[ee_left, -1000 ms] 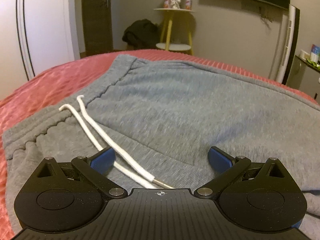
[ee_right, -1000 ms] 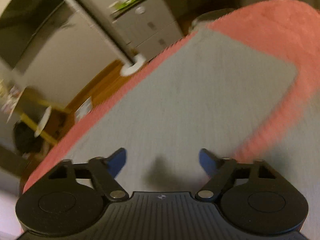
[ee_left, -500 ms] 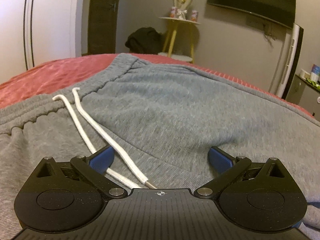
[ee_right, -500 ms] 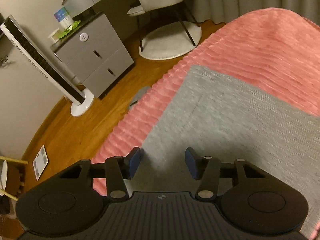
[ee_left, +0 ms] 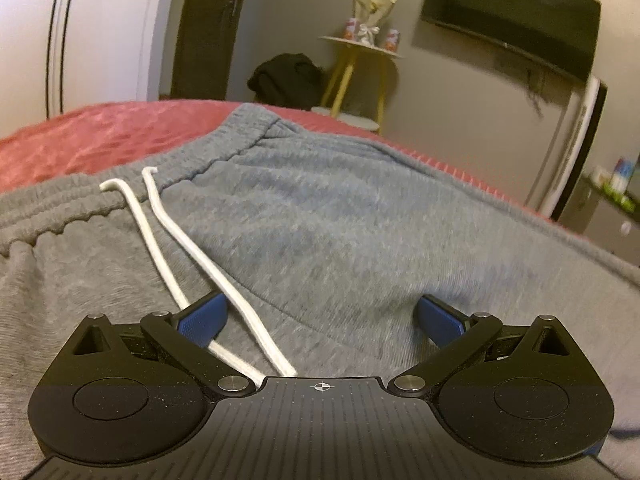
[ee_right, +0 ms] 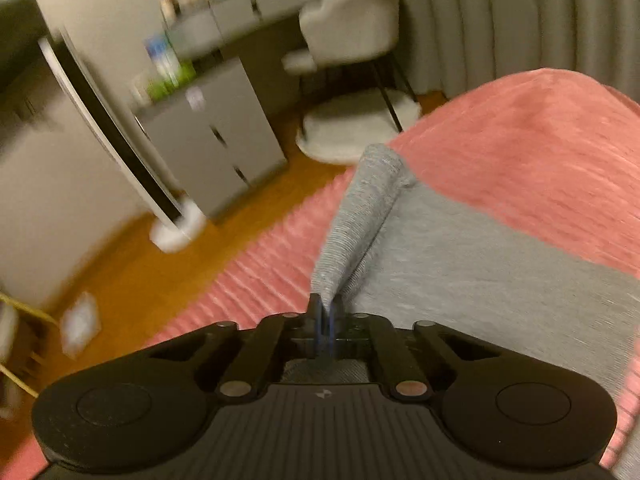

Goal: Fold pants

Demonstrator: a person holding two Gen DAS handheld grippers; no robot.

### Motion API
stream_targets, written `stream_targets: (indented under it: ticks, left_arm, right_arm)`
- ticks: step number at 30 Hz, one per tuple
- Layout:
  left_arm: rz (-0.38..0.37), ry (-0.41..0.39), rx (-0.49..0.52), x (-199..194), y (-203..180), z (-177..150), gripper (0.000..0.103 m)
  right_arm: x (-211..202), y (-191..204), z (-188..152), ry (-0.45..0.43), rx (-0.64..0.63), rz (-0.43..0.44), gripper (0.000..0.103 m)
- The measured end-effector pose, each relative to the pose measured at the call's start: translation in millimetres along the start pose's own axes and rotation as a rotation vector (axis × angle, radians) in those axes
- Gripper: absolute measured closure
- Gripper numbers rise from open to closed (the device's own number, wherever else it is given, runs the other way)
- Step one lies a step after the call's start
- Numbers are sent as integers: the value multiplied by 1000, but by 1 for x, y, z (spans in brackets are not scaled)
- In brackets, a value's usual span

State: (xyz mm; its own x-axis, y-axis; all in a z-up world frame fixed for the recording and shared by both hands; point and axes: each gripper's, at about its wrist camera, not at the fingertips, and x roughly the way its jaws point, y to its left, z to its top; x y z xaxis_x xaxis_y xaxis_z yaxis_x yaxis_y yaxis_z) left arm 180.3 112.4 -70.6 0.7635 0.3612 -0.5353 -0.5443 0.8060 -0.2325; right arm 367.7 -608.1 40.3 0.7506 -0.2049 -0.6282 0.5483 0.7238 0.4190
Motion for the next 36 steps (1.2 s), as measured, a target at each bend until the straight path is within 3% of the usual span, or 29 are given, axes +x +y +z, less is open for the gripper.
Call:
stream_targets:
  ticks: [4,8,12,16,21,24,29,32,33,34,36]
  left_arm:
    - [-53,1,-62,-5,8,9,0]
    - [-157,4,-103,-11,12,24,0]
    - [-281,21,-131,-15,7,44,0]
    - [-403,125,-205,13,-2,68,0]
    - [-393,264,-285,77,-15,94,3]
    - [-398,336,-387,109,-21,104,28]
    - [-404,455,-393,156,-50,107,35]
    - [-371,476,-391,169,-60,104,67]
    - [-385,499,-392,171,-62,104,92]
    - [-394,525,-398,171,-63,104,96]
    - [-410,499,-400,156,-59,109,96]
  right_arm:
    - [-79,-62,-34,-54,61,65,101]
    - [-122,-122,-71,-14,153,65,101]
    - [-125,-167,-95,102,234,73,101]
    - [-115,-183,-97,143,297,78,100]
    - [-97,-189,-93,177,392,120,98]
    - [-90,-195,-92,197,446,151,97]
    - [-83,-192,-87,208,415,162,95]
    - [-81,-190,-86,208,425,172,95]
    - [-83,-191,-86,209,421,174,95]
    - [-84,-189,-85,208,406,171,97]
    - [-87,-185,-82,206,375,162,100]
